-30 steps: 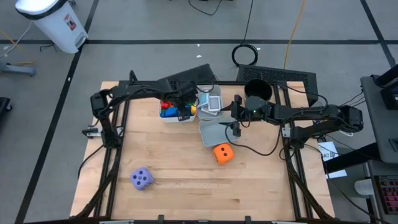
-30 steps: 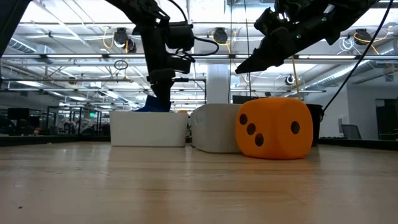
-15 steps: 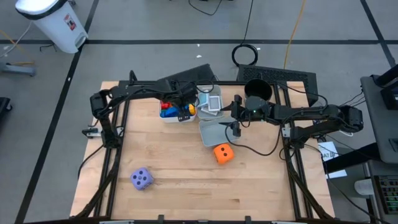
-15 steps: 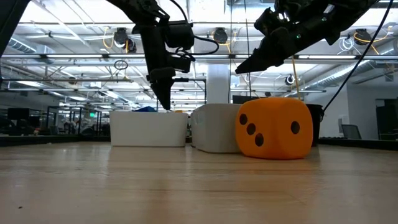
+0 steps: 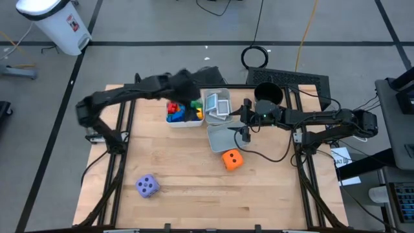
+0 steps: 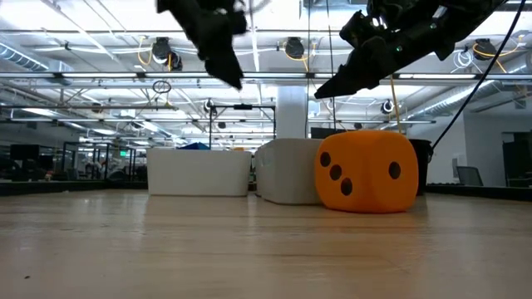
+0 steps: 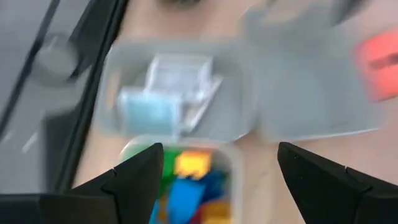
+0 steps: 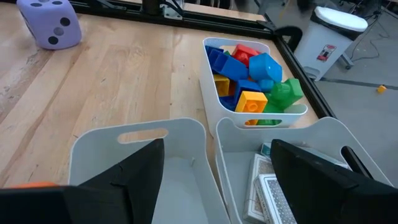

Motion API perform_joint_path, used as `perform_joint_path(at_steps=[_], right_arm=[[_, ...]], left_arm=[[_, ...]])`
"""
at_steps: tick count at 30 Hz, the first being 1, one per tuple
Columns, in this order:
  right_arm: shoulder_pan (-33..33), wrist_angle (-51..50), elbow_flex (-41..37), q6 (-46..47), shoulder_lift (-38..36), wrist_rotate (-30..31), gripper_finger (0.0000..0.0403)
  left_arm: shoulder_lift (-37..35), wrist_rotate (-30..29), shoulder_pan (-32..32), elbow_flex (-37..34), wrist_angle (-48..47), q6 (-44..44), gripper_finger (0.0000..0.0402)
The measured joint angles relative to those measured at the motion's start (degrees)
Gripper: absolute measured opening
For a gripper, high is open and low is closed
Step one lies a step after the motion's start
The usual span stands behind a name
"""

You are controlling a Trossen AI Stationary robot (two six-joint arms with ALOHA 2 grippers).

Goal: Pick & Place Toys
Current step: Put the orange dice into the bottom gray bin

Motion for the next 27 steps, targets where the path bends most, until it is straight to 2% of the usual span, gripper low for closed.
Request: perform_joint_path(at_steps=[4,6,9,12,15,17,19,21,23,27], right_arm=[[0.50,-0.56,0.00,1.05,0.00,-0.07,0.0270],[1.45,-0.82,0.00,1.40,0.02,-0.08,0.0270],[4.29,-0.85,0.00,1.00,0.02,-1.27,0.0270],[7.93,0.76,0.00,2.87,0.46,-6.04,0.0270],[11.74,4.57,0.00,10.98,1.17,-9.07,0.0270],[14.71,8.38,0.04,16.74,1.92,-9.11,0.0270],[18.46,9.89,0.07,18.18,2.76,-8.40,0.0270],[23.57,9.40,0.34,16.58,3.72,-3.82,0.0270],[28.75,4.67,2.71,12.85,5.14,3.88,0.0275],[35.64,-15.71,13.03,9.54,9.98,20.12,0.0300]], left_arm=[[-10.37,13.26,1.51,-10.87,12.32,1.20,0.0319],[-15.49,15.86,2.10,-18.91,21.03,-0.67,0.0319],[-22.22,14.54,2.75,-30.79,33.19,-7.35,0.0319],[-27.44,12.95,2.80,-39.44,43.35,-13.85,0.0319],[-31.45,12.49,2.73,-45.17,47.98,-16.28,0.0319],[-33.62,12.40,2.38,-47.87,52.32,-16.26,0.0319],[-35.76,12.39,1.90,-50.55,56.66,-16.13,0.0319],[-37.67,12.45,1.51,-52.91,59.57,-16.30,0.0319],[-39.05,12.42,1.06,-54.65,61.66,-17.81,0.0319],[-40.65,12.38,-0.13,-57.39,61.26,-20.54,0.0319]])
